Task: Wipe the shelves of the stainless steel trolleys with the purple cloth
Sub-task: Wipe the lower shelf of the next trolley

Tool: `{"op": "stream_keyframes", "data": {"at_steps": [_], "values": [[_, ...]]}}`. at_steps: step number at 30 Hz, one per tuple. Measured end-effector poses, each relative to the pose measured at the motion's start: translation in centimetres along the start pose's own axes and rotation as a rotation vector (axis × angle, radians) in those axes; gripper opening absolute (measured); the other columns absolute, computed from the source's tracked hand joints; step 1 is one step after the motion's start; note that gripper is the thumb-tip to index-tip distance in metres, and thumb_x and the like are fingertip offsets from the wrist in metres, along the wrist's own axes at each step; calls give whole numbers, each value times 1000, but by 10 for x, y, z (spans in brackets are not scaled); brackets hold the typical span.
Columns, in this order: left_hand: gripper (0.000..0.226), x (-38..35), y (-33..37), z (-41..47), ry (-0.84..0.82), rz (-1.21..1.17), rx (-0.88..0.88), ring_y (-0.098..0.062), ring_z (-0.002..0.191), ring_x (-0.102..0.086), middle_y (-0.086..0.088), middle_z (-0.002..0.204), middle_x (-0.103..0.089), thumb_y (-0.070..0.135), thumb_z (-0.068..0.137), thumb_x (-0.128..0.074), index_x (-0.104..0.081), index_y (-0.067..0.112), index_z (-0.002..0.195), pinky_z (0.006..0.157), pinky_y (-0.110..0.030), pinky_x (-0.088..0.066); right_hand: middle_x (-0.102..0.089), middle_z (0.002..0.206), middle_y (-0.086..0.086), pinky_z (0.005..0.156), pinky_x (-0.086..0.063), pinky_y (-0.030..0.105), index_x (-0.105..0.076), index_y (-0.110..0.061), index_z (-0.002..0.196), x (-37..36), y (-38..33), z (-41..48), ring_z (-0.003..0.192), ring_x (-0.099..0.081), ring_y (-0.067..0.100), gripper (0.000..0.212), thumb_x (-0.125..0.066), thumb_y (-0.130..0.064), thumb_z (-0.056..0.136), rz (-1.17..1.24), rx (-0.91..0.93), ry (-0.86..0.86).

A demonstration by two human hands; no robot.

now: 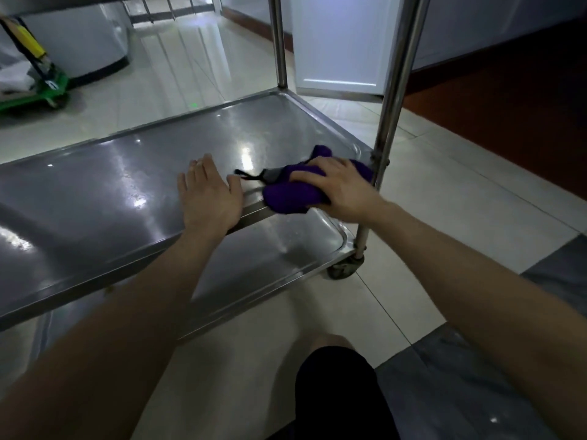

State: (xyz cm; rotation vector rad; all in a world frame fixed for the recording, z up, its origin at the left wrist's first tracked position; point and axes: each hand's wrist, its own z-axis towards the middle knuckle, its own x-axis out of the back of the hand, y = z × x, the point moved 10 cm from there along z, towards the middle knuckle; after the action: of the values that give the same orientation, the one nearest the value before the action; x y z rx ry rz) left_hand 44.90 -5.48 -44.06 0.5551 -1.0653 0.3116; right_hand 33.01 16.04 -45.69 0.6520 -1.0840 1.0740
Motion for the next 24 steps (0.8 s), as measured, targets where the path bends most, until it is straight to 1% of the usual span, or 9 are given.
{"op": "stream_keyframes", "data": {"at_steps": [4,6,9,13,15,17,19,21,24], "values": [[65,0,2,2,-1,-41,16,-38,160,-28,-24,170,-35,34,112,-36,-26,0,166,133,-52,-13,-53,149,16,121,-34,61,-47,-25,159,15,60,-22,139,-51,38,72,-80,-33,95,-4,-111,-16],[63,0,4,2,-8,-113,1,-38,159,-29,-23,171,-34,33,113,-37,-27,2,167,133,-51,-15,-50,153,16,126,-24,62,-44,-30,161,11,55,-17,144,-46,38,73,-72,-50,96,-21,-140,-66],[61,0,4,2,-43,-287,24,-33,161,-26,-16,175,-29,32,115,-37,-24,8,169,134,-48,-18,-42,163,10,128,-8,69,-37,-45,161,-8,12,7,155,-33,35,75,-42,-81,96,-1,-174,-173],[55,13,-9,3,-38,-461,114,-30,153,-40,-15,169,-40,28,114,-38,-34,8,165,129,-47,-31,-26,176,-1,125,2,74,-34,-54,160,-34,-54,50,164,-13,30,85,-18,-97,89,125,-139,-313],[52,32,-30,5,18,-352,70,-34,148,-46,-17,162,-48,28,113,-41,-43,6,160,127,-46,-34,-19,179,-3,124,5,73,-28,-57,162,-39,-42,57,166,-6,29,93,-11,-103,82,145,-178,-361],[53,49,-62,3,50,-85,-5,-38,149,-45,-21,160,-50,34,113,-43,-45,6,158,129,-50,-29,-12,181,-1,123,6,74,-21,-59,164,-41,-6,55,166,0,31,98,-9,-105,78,119,-287,-402],[61,55,-101,-5,3,143,16,-36,159,-31,-21,167,-42,41,113,-41,-39,5,162,133,-54,-17,-7,181,2,121,8,77,-16,-58,165,-42,38,56,166,5,34,98,-12,-105,79,84,-443,-431],[65,54,-130,-16,-53,256,71,-32,165,-17,-17,173,-32,44,113,-38,-33,6,165,135,-54,-7,-3,181,5,119,13,80,-14,-58,165,-45,72,64,165,9,38,98,-15,-105,79,73,-561,-448],[63,45,-139,-26,-114,278,101,-33,166,-11,-14,177,-21,45,113,-32,-33,8,164,134,-56,-8,1,181,12,115,18,83,-10,-56,167,-53,98,91,164,12,44,99,-14,-104,80,16,-657,-445]]}}
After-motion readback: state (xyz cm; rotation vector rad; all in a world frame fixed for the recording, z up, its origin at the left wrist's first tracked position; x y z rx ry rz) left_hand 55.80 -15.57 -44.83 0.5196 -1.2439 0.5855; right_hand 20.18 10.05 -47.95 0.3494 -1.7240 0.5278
